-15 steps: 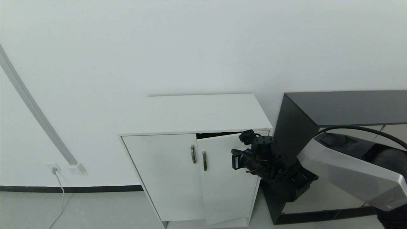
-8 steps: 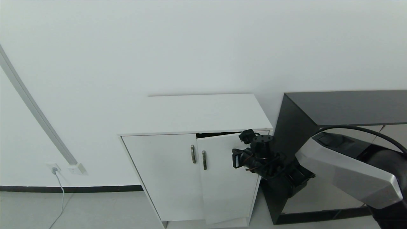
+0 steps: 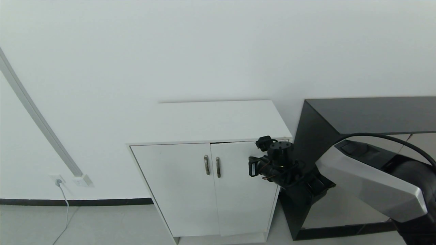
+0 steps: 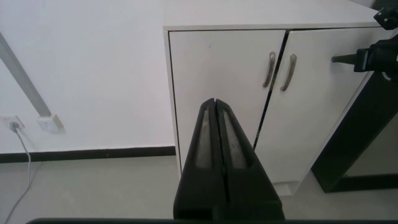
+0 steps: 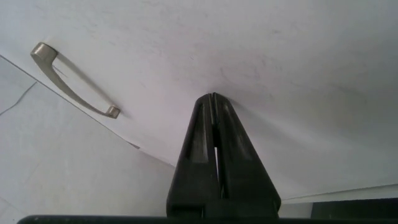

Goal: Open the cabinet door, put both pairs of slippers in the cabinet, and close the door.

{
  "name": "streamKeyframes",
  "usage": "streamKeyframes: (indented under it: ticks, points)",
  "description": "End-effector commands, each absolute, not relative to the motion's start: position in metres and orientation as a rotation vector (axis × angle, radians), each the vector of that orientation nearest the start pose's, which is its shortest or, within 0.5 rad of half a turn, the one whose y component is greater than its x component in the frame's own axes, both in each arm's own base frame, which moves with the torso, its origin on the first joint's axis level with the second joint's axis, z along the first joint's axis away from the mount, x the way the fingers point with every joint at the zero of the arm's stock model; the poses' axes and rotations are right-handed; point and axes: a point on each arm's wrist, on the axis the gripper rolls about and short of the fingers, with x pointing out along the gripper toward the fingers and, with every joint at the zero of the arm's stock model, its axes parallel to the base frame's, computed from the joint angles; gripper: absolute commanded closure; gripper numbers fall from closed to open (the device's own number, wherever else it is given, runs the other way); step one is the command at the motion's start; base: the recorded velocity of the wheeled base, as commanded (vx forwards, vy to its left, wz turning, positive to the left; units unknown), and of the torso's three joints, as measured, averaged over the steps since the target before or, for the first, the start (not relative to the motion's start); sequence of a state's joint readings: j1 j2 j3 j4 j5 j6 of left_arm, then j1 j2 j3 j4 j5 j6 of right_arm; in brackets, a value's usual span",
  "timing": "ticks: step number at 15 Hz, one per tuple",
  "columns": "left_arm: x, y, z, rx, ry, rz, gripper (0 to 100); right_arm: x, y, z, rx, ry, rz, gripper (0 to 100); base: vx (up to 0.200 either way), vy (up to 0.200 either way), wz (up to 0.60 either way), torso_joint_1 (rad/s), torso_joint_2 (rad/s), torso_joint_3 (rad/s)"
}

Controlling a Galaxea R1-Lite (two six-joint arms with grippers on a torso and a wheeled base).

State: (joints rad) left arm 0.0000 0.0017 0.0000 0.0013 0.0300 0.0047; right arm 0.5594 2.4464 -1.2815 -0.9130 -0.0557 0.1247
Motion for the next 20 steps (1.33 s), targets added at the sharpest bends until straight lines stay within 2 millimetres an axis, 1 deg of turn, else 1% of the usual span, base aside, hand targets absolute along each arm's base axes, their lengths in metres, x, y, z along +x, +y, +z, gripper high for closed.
streamKeyframes:
  ticks: [1, 9, 13, 14, 17, 18, 20]
  points:
    - [-0.023, 0.001, 0.075, 0.005, 0.005, 0.031, 100, 0.401, 0.249, 0.036, 0.047, 0.262, 0.484, 100, 0.000, 0.000, 0.00, 0.000, 0.00, 0.000]
    - [-0.023, 0.001, 0.075, 0.005, 0.005, 0.031, 100, 0.407, 0.246, 0.035, 0.051, 0.255, 0.472, 100, 0.000, 0.000, 0.00, 0.000, 0.00, 0.000]
    - [-0.023, 0.001, 0.075, 0.003, 0.005, 0.029, 100, 0.405, 0.245, 0.036, 0.051, 0.258, 0.470, 100, 0.000, 0.000, 0.00, 0.000, 0.00, 0.000]
    - [-0.023, 0.001, 0.075, 0.003, 0.005, 0.031, 100, 0.401, 0.243, 0.036, 0.049, 0.265, 0.468, 100, 0.000, 0.000, 0.00, 0.000, 0.00, 0.000]
    - [-0.023, 0.001, 0.075, 0.003, 0.005, 0.029, 100, 0.383, 0.237, 0.049, 0.047, 0.271, 0.476, 100, 0.000, 0.000, 0.00, 0.000, 0.00, 0.000]
    - [-0.023, 0.001, 0.075, 0.003, 0.005, 0.029, 100, 0.367, 0.232, 0.056, 0.047, 0.262, 0.484, 100, 0.000, 0.000, 0.00, 0.000, 0.00, 0.000]
    - [-0.023, 0.001, 0.075, 0.005, 0.005, 0.029, 100, 0.349, 0.221, 0.068, 0.051, 0.245, 0.477, 100, 0.000, 0.000, 0.00, 0.000, 0.00, 0.000]
